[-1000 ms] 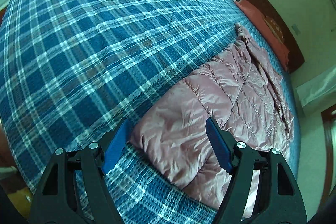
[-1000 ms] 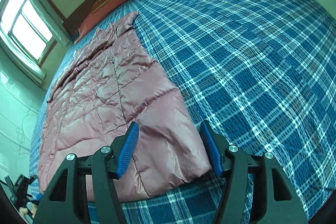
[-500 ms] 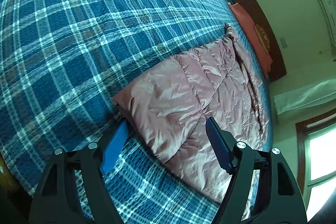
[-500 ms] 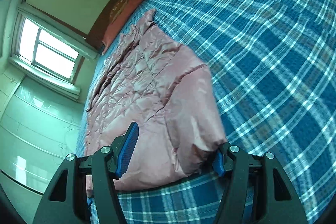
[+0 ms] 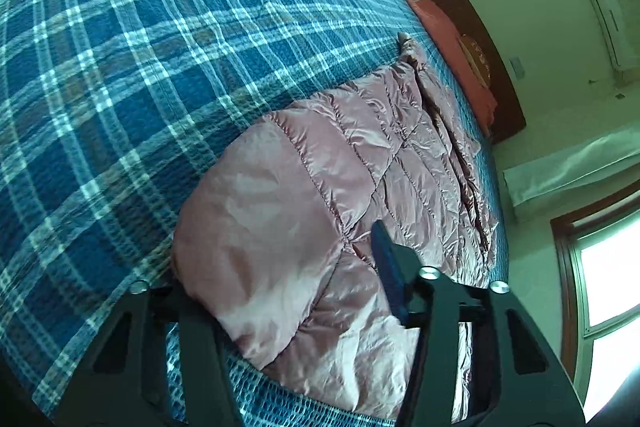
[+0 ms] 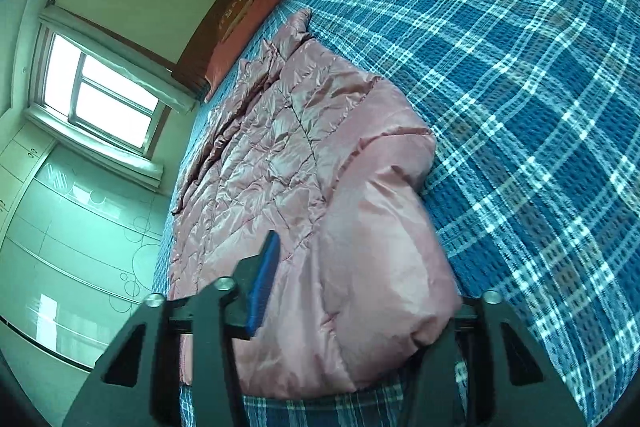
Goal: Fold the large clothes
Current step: 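Grasp the hem with the left gripper while the right gripper grasps the hem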
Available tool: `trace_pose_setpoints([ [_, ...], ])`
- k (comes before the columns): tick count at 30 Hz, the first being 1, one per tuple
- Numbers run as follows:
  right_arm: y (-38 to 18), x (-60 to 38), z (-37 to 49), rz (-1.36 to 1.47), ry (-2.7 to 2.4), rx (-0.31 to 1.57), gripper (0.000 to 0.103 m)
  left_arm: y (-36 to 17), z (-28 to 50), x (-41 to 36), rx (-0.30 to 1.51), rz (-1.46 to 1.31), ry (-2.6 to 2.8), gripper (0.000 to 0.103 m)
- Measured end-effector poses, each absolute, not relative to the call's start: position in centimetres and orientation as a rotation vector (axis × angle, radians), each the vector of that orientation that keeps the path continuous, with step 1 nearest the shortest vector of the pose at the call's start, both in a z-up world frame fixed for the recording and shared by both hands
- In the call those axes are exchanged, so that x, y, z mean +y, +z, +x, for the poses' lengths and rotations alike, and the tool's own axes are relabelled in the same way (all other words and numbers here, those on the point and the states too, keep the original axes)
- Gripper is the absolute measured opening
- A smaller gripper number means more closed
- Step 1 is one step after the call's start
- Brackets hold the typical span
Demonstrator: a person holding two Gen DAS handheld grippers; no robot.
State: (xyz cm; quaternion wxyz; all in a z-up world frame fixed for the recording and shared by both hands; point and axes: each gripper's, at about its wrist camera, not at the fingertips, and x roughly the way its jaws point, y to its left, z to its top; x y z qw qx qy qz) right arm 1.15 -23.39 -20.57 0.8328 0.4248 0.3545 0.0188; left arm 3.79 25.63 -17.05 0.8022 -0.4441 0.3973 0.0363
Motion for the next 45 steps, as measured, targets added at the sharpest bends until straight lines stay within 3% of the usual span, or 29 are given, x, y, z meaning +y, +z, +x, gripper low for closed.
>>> trace_pose_setpoints([
  [2,-20.7,-23.6,1.4,0.911,0.045,0.752,0.020,-17.5,4.1,25.8,0.859,-0.971,0.069,0.027],
  [6,-19.9,-24.0,1.6,0.912,0.086,0.729,0.013,-17.6,4.2,26.2,0.828,-0.991,0.021,0.008],
  [19,-15.7,-24.3,-0.6,0.980,0.254,0.619,0.010,-11.6,2.0,26.4,0.675,-0.927,-0.130,0.005],
  [32,-7.3,-23.8,-5.5,0.917,0.420,0.475,0.010,-3.8,-2.5,27.0,0.550,-0.914,-0.285,0.005],
  [45,-5.9,-25.7,9.0,0.981,0.429,0.438,0.010,-1.8,11.0,25.6,0.551,-0.841,-0.260,0.005],
])
